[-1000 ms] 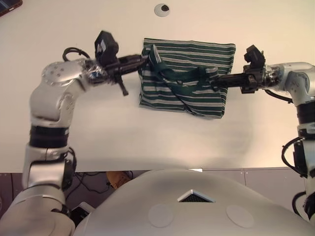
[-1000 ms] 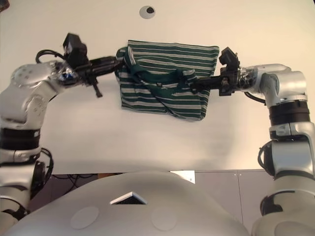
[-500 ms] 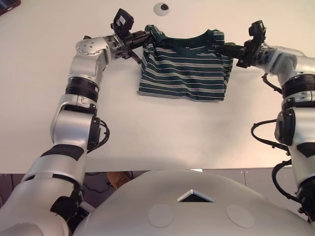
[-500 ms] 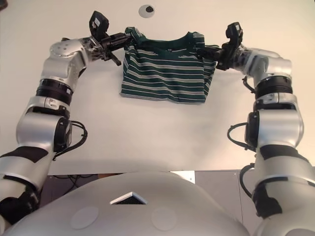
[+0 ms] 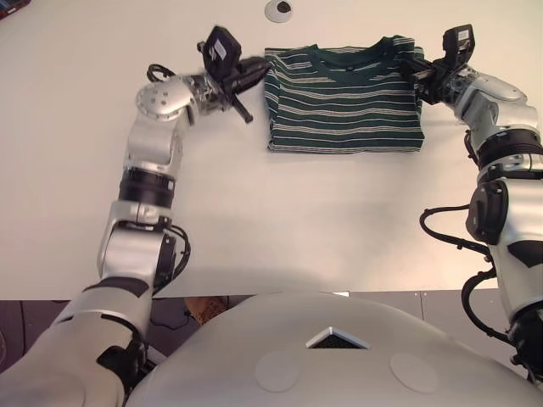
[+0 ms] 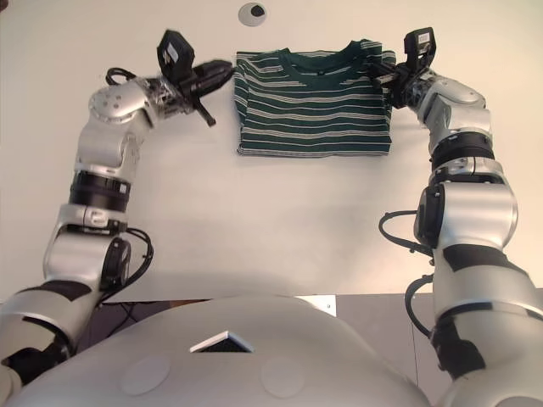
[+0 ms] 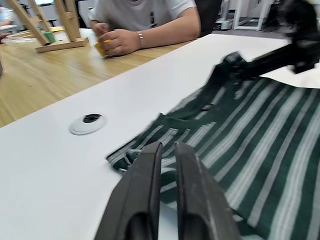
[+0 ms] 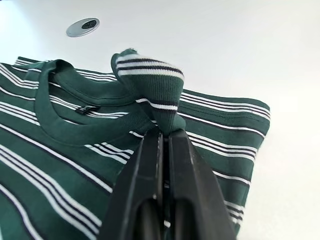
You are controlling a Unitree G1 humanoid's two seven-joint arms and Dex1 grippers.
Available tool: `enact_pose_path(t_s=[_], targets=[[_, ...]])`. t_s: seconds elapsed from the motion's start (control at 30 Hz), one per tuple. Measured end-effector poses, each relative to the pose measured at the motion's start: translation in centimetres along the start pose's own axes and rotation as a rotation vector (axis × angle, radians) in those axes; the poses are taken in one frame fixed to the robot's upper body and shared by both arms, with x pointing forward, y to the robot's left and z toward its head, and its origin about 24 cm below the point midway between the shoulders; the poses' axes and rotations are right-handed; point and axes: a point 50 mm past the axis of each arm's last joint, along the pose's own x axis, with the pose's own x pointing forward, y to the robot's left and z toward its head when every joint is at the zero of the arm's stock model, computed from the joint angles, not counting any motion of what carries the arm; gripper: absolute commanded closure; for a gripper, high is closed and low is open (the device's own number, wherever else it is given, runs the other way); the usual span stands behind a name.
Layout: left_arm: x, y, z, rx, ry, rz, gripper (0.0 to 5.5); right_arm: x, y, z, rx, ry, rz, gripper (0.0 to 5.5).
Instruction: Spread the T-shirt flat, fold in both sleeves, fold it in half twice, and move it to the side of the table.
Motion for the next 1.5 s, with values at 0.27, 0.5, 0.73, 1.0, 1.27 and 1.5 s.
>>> enact_pose_path(t_s=[0.27,0.5,0.73,1.0,1.27,1.5], targets=[[2.7,-8.2,-1.8,0.170,0.294,-0.176,5.50,-0.2,-0.8,2.2,-0.069,-0.132,-0.128,4.73],[0.6,-7.6,-3.4,0.201,0.439,-0.155,5.50,2.6,3.2,2.2,-0.491,0.007,0.003,5.45],[-4.0,-3.9,-4.2,0.223,0.551,-0.086,5.50,2.5,3.3,-0.6,-1.105,0.404,0.144,5.45],[-5.9,0.6,-4.5,0.199,0.532,0.096,5.50,0.3,6.9,-0.8,-0.913,0.389,0.791,5.45],[-5.2,-2.4,1.3,0.186,0.228,-0.017,5.50,-1.7,6.8,-0.1,-0.699,0.373,0.789,5.45],[-3.9,-7.8,-2.1,0.082,0.334,-0.216,5.50,-2.3,7.2,1.7,-0.903,0.377,0.837,5.45]])
